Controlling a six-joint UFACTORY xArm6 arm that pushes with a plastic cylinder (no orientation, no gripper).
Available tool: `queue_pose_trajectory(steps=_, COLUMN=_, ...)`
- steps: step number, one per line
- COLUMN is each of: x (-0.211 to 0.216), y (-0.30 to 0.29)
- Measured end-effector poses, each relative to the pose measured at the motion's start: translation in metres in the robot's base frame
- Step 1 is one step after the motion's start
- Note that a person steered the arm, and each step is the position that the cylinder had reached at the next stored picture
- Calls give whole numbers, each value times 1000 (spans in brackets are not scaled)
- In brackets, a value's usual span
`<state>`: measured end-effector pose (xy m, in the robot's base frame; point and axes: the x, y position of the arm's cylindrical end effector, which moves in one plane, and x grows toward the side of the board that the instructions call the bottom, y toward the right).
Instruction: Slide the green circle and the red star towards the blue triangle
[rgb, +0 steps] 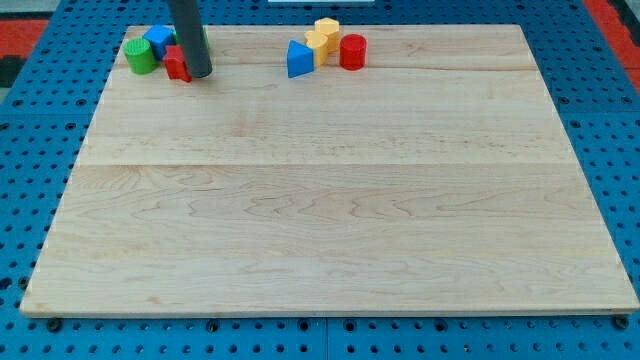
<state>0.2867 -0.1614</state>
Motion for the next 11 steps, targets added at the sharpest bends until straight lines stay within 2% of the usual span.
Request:
queue_pose_trajectory(steps=3, x=9, y=0)
queue_pose_trajectory(steps=4, x=39, y=13)
queue_pose_trajectory(steps=5, x=60, y=-52)
queue_pose_trajectory(steps=6, x=36, y=-137)
queue_pose_trajectory(steps=11, x=23, y=-144)
